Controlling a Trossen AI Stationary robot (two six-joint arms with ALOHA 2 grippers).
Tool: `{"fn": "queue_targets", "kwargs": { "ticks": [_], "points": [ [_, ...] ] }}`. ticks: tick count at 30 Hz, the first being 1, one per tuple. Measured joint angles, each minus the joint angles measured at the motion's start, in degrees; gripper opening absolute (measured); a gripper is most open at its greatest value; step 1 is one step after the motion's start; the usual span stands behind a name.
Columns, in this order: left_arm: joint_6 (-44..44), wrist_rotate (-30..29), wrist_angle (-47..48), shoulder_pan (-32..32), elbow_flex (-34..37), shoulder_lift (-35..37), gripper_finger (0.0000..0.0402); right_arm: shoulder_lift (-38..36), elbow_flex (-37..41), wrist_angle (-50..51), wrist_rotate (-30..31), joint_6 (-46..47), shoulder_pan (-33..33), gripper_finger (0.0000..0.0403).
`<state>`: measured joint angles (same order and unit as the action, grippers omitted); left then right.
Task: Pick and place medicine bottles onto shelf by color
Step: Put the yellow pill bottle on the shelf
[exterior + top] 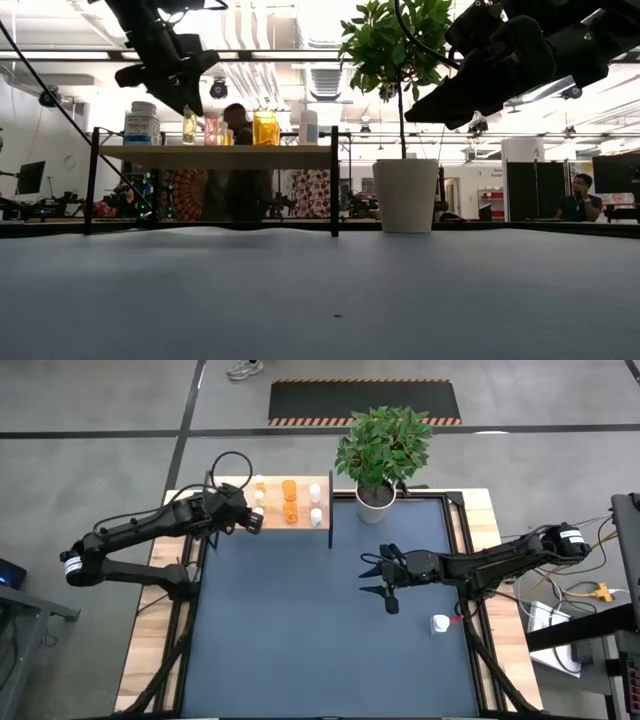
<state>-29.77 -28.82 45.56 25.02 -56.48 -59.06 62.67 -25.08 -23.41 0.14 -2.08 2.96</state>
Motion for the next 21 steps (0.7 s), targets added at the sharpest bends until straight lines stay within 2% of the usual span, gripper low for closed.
{"fn": "queue_targets", "kwargs": {
  "ticks": [21],
  "points": [
    [-0.29, 1.61, -0.05, -0.07, 1.44, -0.01, 0.0114, 0.0, 0.0, -0.01, 0.0, 0.28, 0.0, 0.015]
  ]
}}
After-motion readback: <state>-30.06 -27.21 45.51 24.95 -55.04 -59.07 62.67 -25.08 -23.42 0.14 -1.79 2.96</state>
